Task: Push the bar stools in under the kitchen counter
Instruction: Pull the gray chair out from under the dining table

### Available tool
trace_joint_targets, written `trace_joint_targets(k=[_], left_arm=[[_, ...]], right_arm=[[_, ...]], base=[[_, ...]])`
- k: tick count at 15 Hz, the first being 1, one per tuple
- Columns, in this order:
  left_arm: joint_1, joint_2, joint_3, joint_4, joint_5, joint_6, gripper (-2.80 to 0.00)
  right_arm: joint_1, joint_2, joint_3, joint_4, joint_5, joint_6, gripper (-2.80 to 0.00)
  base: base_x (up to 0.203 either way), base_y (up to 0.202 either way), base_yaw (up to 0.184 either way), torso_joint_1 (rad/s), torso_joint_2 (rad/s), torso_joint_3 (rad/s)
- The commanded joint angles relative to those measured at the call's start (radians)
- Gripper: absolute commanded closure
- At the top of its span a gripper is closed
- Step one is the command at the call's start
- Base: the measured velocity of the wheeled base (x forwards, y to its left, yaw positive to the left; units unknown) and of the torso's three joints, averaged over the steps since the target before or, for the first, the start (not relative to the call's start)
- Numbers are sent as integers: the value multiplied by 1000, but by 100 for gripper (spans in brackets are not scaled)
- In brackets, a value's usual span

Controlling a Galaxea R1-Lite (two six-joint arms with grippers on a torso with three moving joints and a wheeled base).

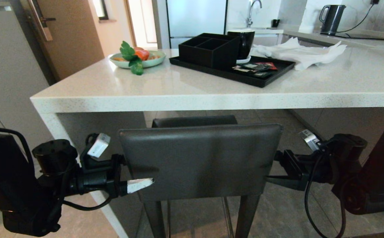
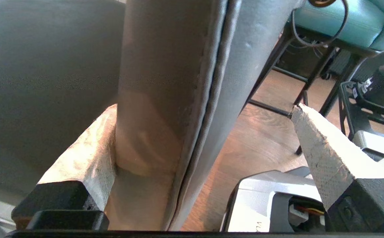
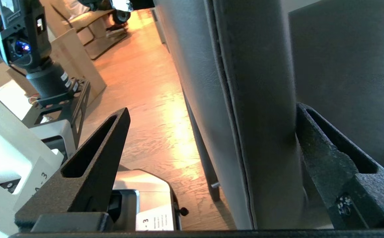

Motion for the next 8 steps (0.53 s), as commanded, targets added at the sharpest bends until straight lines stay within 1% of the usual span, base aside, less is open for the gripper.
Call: trace_joint_targets(k=[1, 4, 8], left_arm=[[-1, -1, 4, -9, -8, -1, -280], [-3, -14, 15, -9, -8, -1, -280], [-4, -31, 44, -9, -7, -1, -280]], right_arm=[[22, 15, -8, -8, 8, 1, -280], [63, 6, 12, -8, 8, 0, -280], [59, -15, 47, -8, 8, -4, -280]], base=[[0, 0, 0, 0, 0, 0], [0, 0, 0, 0, 0, 0], [0, 0, 0, 0, 0, 0]])
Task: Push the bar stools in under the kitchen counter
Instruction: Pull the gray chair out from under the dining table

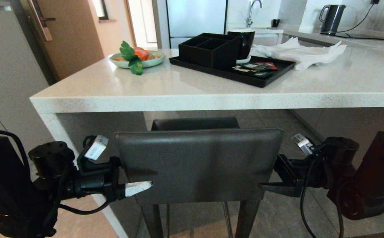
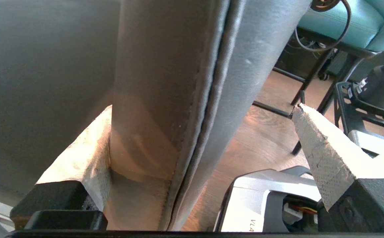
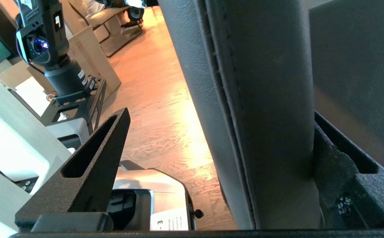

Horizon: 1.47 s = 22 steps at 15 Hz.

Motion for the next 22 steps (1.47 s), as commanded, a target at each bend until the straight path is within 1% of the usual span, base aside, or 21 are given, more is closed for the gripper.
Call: trace_joint_targets(k=[1, 10, 20, 22], left_arm=[[-3, -10, 9, -9, -7, -1, -280], [-6, -6, 18, -9, -7, 13, -280], [-5, -4, 17, -9, -7, 13, -280], [-7, -4, 17, -9, -7, 13, -280]], right_arm=[[-3, -13, 19, -8, 8, -2, -280], [0, -13, 18, -8, 6, 0, -280], [6, -13, 14, -8, 2, 2, -280], [6, -13, 14, -8, 2, 2, -280]], base=[[0, 0, 0, 0, 0, 0], [0, 0, 0, 0, 0, 0], [0, 0, 0, 0, 0, 0], [-132, 0, 1, 6, 1, 4]])
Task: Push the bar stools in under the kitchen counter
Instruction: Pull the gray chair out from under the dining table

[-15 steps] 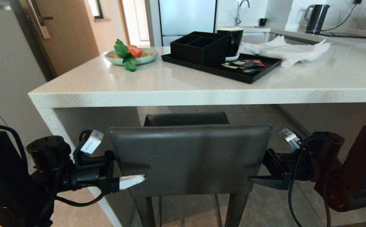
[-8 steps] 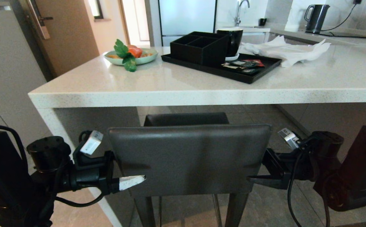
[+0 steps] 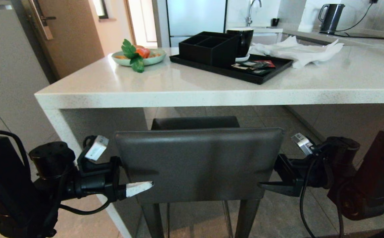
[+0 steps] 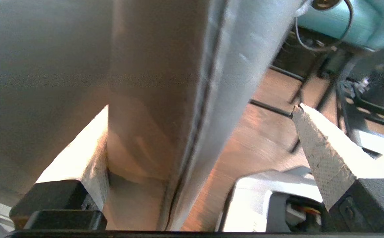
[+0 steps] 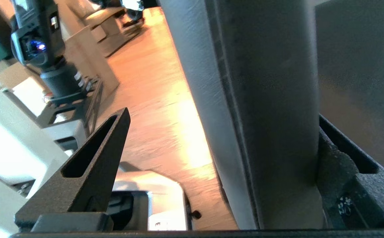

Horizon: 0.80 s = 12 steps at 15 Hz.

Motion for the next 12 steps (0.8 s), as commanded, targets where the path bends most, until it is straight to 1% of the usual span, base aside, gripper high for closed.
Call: trace_joint_targets(k=[1, 12], left_arm=[[-1, 0, 0, -9, -9, -1, -280], [-8, -7, 15, -9, -7, 1, -280]], right_arm=[[0, -1, 0, -7, 12, 1, -280], [-1, 1, 2, -7, 12, 1, -280]], base=[[-183, 0, 2, -2, 4, 4], [-196, 0, -1, 2, 2, 2]])
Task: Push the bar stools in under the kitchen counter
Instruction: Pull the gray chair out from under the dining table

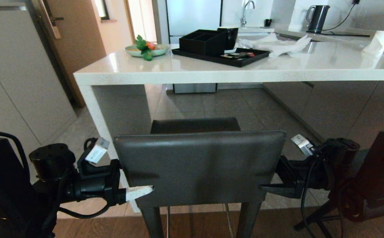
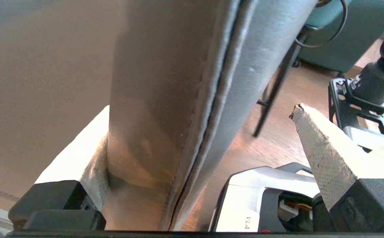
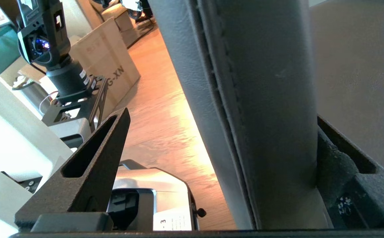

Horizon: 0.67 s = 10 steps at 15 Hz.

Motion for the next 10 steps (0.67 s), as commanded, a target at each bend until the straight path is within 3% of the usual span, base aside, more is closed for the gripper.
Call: trace_joint_targets(k=[1, 10], left_arm=[[0, -2, 5, -9, -6, 1, -280], [-14, 1, 11, -9, -5, 13, -280]], right_arm=[[0, 1, 2, -8, 8, -1, -280], [10, -2, 13, -8, 9, -4, -280]], base=[[-192, 0, -2, 2, 2, 1], [-194, 0, -1, 2, 1, 5]])
